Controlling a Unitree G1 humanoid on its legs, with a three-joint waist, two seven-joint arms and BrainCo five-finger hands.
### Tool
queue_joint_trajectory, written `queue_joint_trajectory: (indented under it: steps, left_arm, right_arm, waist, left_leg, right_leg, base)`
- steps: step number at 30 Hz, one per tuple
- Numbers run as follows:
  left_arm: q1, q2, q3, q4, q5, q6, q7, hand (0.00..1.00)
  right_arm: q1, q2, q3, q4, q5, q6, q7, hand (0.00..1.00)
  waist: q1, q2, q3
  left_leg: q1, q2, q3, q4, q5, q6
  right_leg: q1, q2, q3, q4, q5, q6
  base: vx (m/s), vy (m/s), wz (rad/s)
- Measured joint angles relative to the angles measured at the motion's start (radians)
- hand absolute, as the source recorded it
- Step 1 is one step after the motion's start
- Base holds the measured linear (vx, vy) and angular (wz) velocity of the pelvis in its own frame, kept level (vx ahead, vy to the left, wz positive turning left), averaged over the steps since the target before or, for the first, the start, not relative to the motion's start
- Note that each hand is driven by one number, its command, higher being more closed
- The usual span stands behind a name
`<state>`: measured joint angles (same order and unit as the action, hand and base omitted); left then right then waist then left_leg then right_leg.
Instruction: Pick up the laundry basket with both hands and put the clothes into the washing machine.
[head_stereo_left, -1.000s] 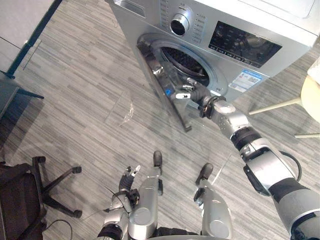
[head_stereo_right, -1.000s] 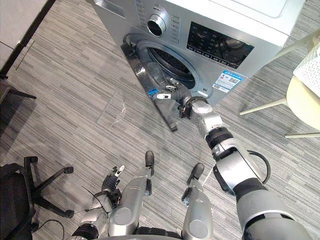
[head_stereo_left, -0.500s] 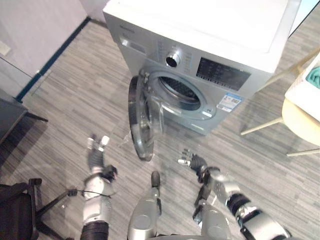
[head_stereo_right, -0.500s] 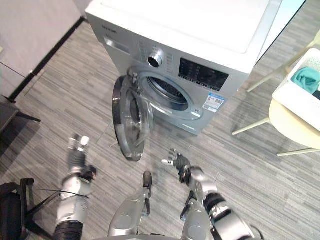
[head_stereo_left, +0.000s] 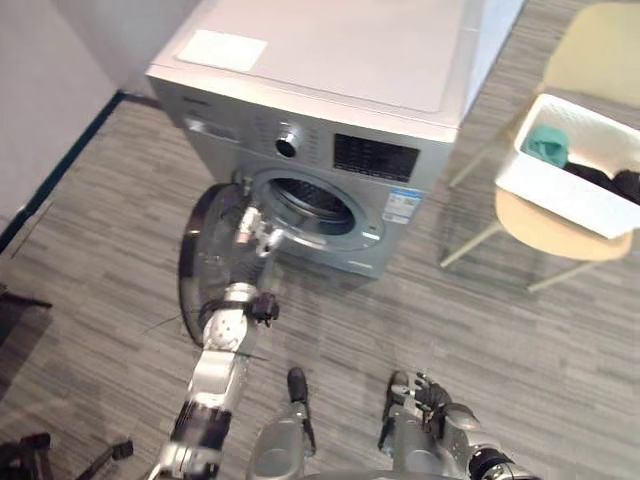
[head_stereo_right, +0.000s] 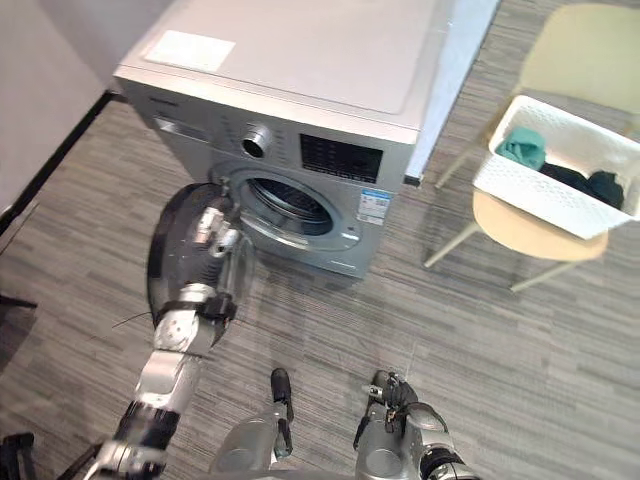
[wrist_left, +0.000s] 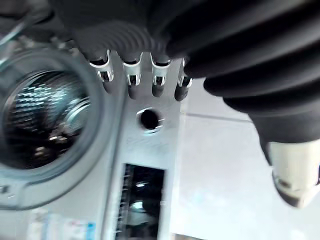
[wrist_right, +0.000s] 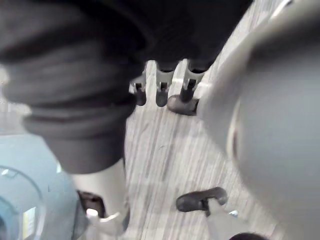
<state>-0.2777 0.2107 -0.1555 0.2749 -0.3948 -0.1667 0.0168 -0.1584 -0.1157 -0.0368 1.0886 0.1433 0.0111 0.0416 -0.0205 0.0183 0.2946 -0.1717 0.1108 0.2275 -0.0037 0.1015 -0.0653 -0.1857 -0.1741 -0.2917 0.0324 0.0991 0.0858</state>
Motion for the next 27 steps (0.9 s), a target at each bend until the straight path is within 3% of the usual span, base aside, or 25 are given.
queue_joint_trajectory:
  steps: [1, 4, 7, 12, 20, 27]
  left_arm:
    - [-0.069, 0.017, -0.011, 0.101, -0.014, 0.018, -0.017, 0.0]
    - [-0.246, 0.049, -0.007, 0.338, 0.044, 0.042, -0.013, 0.0]
    - [-0.367, 0.099, 0.033, 0.582, 0.121, 0.061, 0.026, 0.0]
    - [-0.399, 0.18, 0.155, 0.759, 0.142, 0.092, 0.065, 0.0]
    - [-0.421, 0.215, 0.368, 0.818, 0.091, 0.131, 0.075, 0.0]
    - [-0.407, 0.212, 0.48, 0.814, 0.039, 0.138, 0.079, 0.0]
  right_arm:
    - [-0.009, 0.0, -0.012, 0.003, -0.022, 0.003, -0.007, 0.0]
    - [-0.031, -0.005, -0.052, 0.003, -0.036, 0.006, -0.036, 0.0]
    - [-0.058, -0.012, -0.073, 0.003, -0.035, 0.003, -0.067, 0.0]
    - [-0.077, -0.007, -0.073, -0.011, -0.035, -0.004, -0.091, 0.0]
    - [-0.079, 0.037, -0.083, -0.096, -0.042, -0.004, -0.107, 0.0]
    - [-0.076, 0.039, -0.078, -0.148, -0.066, -0.005, -0.13, 0.0]
  waist:
    - [-0.017, -0.015, 0.016]
    - [-0.023, -0.047, 0.07]
    - [-0.026, -0.051, 0.108]
    - [-0.02, -0.054, 0.14]
    - [0.003, -0.058, 0.16]
    - [0.009, -0.055, 0.162]
  left_leg:
    - [-0.018, 0.005, 0.006, 0.018, 0.0, 0.0]
    - [-0.048, 0.013, 0.02, 0.039, 0.0, 0.001]
    - [-0.073, 0.015, 0.027, 0.036, 0.001, 0.0]
    - [-0.082, 0.012, 0.034, -0.028, 0.03, -0.005]
    - [-0.095, 0.01, 0.05, -0.033, 0.035, 0.002]
    - [-0.089, 0.012, 0.067, -0.031, 0.032, 0.0]
  right_leg:
    - [-0.015, 0.0, 0.007, 0.001, 0.008, -0.007]
    - [-0.046, 0.009, 0.023, 0.002, 0.02, -0.012]
    - [-0.078, 0.015, 0.035, 0.002, 0.03, -0.018]
    - [-0.119, 0.014, 0.046, 0.001, 0.033, -0.02]
    - [-0.144, 0.011, 0.05, 0.01, 0.026, -0.018]
    - [-0.167, 0.005, 0.06, 0.065, -0.004, -0.018]
  base:
    - [-0.04, -0.004, -0.23]
    - [-0.05, -0.004, -0.16]
    - [-0.03, -0.006, -0.08]
    - [0.05, -0.011, -0.02]
    - [0.09, 0.005, -0.02]
    - [0.03, -0.005, -0.03]
